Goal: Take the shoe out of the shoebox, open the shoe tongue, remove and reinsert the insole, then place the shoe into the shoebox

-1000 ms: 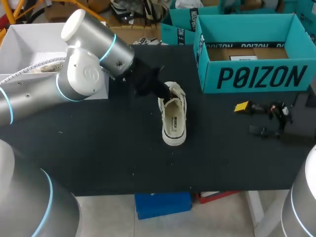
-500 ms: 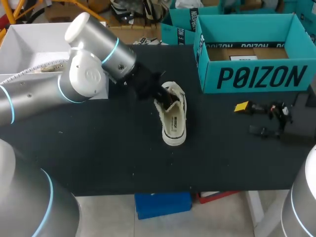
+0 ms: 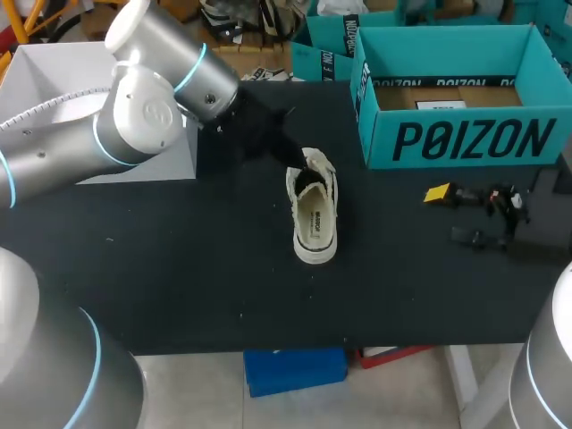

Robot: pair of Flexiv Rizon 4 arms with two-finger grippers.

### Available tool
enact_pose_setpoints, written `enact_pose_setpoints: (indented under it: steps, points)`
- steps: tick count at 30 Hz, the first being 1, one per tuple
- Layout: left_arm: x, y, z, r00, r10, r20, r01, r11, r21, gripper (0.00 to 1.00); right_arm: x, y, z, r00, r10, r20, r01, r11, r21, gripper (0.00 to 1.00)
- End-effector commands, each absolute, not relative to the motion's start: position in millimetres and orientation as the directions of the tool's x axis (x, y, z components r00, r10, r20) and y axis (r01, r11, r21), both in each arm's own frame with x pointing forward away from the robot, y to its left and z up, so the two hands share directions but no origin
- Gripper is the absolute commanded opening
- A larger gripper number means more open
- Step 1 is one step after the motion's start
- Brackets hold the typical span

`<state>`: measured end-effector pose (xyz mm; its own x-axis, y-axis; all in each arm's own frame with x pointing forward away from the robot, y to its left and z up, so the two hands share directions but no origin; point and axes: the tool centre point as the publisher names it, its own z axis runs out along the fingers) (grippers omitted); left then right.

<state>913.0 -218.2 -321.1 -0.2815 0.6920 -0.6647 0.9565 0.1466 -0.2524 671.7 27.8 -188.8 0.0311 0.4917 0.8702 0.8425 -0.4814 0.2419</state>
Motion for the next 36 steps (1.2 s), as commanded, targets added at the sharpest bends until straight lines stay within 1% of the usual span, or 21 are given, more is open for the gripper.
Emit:
enact_pose_setpoints:
  steps: [1,5,8,9,10,11,12,13,14,15,16,18,19,20,21,27,36]
  points:
    - [919.2,-231.1,-332.1,-0.268,0.708,-0.653,0.959,0.128,-0.254,0.0,671.8,27.9,-188.6,0.032,0.492,0.87,0.842,-0.482,0.241,1.0]
    - [917.2,-221.9,-326.2,-0.241,0.751,-0.614,0.966,0.123,-0.23,0.0,671.8,27.9,-188.6,0.032,0.492,0.87,0.842,-0.482,0.241,1.0]
    - [917.3,-207.6,-312.0,-0.228,0.794,-0.563,0.969,0.131,-0.208,0.0,671.8,27.9,-188.6,0.032,0.492,0.87,0.842,-0.482,0.241,1.0]
    - [916.4,-202.8,-305.8,-0.223,0.808,-0.545,0.971,0.131,-0.202,0.08,671.8,27.9,-188.6,0.032,0.492,0.87,0.842,-0.482,0.241,1.0]
    - [915.8,-198.2,-299.1,-0.217,0.819,-0.531,0.972,0.132,-0.194,0.34,671.8,27.9,-188.6,0.032,0.492,0.87,0.842,-0.482,0.241,1.0]
    - [916.2,-193.9,-293.2,-0.211,0.828,-0.519,0.974,0.133,-0.184,0.42,671.8,27.9,-188.6,0.032,0.492,0.87,0.842,-0.482,0.241,1.0]
    - [915.6,-190.0,-287.4,-0.203,0.842,-0.501,0.976,0.132,-0.173,0.41,671.8,27.9,-188.6,0.032,0.492,0.87,0.842,-0.482,0.241,1.0]
    - [914.1,-186.3,-281.7,-0.199,0.854,-0.48,0.977,0.133,-0.168,0.42,671.8,27.9,-188.6,0.032,0.492,0.87,0.842,-0.482,0.241,1.0]
    - [912.9,-183.1,-277.5,-0.197,0.867,-0.457,0.977,0.134,-0.167,0.49,671.8,27.9,-188.6,0.032,0.492,0.87,0.842,-0.482,0.241,1.0]
    - [911.8,-180.1,-274.7,-0.194,0.876,-0.442,0.977,0.131,-0.17,0.6,671.8,27.9,-188.6,0.032,0.492,0.87,0.842,-0.482,0.241,1.0]
    - [910.4,-178.1,-271.8,-0.191,0.881,-0.433,0.977,0.13,-0.167,0.63,671.8,27.9,-188.6,0.032,0.492,0.87,0.842,-0.482,0.241,1.0]
    - [906.5,-174.7,-268.3,-0.179,0.902,-0.392,0.98,0.126,-0.156,0.58,671.8,27.9,-188.6,0.032,0.492,0.87,0.842,-0.482,0.241,1.0]
    - [904.6,-173.6,-267.2,-0.175,0.906,-0.385,0.98,0.124,-0.154,0.52,671.8,27.9,-188.6,0.032,0.492,0.87,0.842,-0.482,0.241,1.0]
    - [902.6,-172.5,-267.0,-0.169,0.916,-0.364,0.981,0.121,-0.153,0.48,671.8,27.9,-188.6,0.032,0.492,0.87,0.842,-0.482,0.241,1.0]
    - [900.9,-171.4,-268.6,-0.163,0.925,-0.342,0.982,0.119,-0.148,0.47,671.8,27.9,-188.6,0.032,0.492,0.87,0.842,-0.482,0.241,1.0]
    - [888.7,-168.3,-283.5,-0.145,0.951,-0.273,0.984,0.109,-0.143,0.47,671.8,27.9,-188.6,0.032,0.492,0.87,0.842,-0.482,0.241,1.0]
    - [880.8,-171.9,-314.1,-0.13,0.969,-0.212,0.981,0.094,-0.17,0.48,671.8,27.9,-188.6,0.032,0.492,0.87,0.842,-0.482,0.241,1.0]
